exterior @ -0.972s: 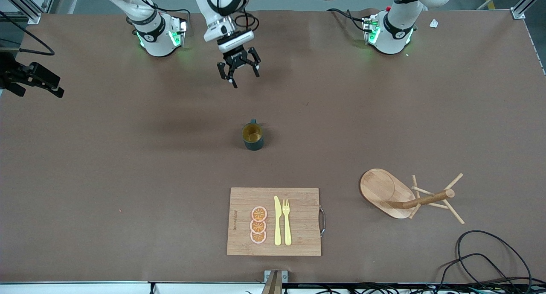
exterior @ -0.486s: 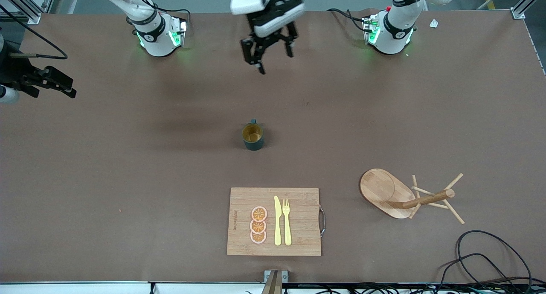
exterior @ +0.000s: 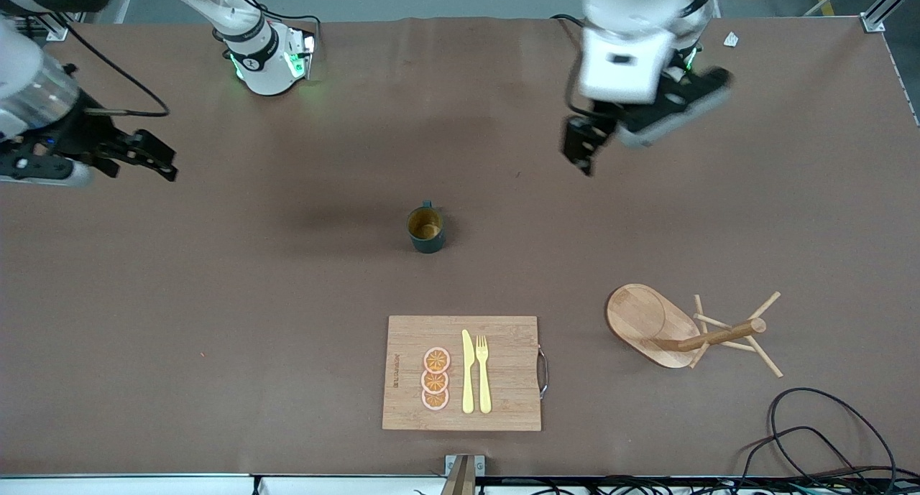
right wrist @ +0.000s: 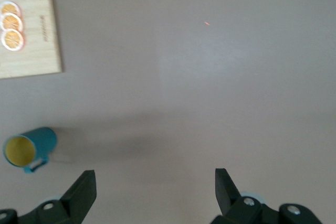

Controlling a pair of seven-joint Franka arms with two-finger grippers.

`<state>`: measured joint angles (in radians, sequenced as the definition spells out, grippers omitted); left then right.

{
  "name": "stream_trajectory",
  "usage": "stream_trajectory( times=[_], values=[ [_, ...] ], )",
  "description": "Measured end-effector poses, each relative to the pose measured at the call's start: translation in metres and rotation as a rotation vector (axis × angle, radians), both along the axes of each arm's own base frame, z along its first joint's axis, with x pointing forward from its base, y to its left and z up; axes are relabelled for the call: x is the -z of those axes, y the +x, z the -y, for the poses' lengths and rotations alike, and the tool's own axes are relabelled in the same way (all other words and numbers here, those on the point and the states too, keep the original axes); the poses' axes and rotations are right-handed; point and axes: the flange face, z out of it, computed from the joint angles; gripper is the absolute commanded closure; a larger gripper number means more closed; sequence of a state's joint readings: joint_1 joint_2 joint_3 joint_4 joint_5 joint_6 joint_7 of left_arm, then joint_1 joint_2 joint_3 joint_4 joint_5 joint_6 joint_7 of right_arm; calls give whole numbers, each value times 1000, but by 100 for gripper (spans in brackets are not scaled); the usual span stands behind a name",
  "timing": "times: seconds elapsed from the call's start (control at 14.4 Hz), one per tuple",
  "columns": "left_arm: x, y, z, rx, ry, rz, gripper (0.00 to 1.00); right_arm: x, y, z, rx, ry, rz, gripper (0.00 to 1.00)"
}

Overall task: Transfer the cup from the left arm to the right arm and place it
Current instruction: 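Raise the left gripper away while the right gripper reaches the mug, then lower the right gripper onto the mug rim and close it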

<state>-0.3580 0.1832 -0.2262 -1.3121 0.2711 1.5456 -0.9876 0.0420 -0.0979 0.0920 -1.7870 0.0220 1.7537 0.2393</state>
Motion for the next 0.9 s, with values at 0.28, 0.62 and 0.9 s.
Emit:
stream_trajectory(
  times=[0.28, 0.62, 0.9],
  values=[
    [4, 50, -120, 81, -51, -96, 0, 44, 4, -55, -4, 17, 29, 0],
    [6, 66, -189, 160, -57, -132, 0, 131, 17, -123, -18, 16, -36, 0],
    [-6, 56, -232, 253, -115, -164, 0, 186, 13, -187, 0, 24, -51, 0]
  ],
)
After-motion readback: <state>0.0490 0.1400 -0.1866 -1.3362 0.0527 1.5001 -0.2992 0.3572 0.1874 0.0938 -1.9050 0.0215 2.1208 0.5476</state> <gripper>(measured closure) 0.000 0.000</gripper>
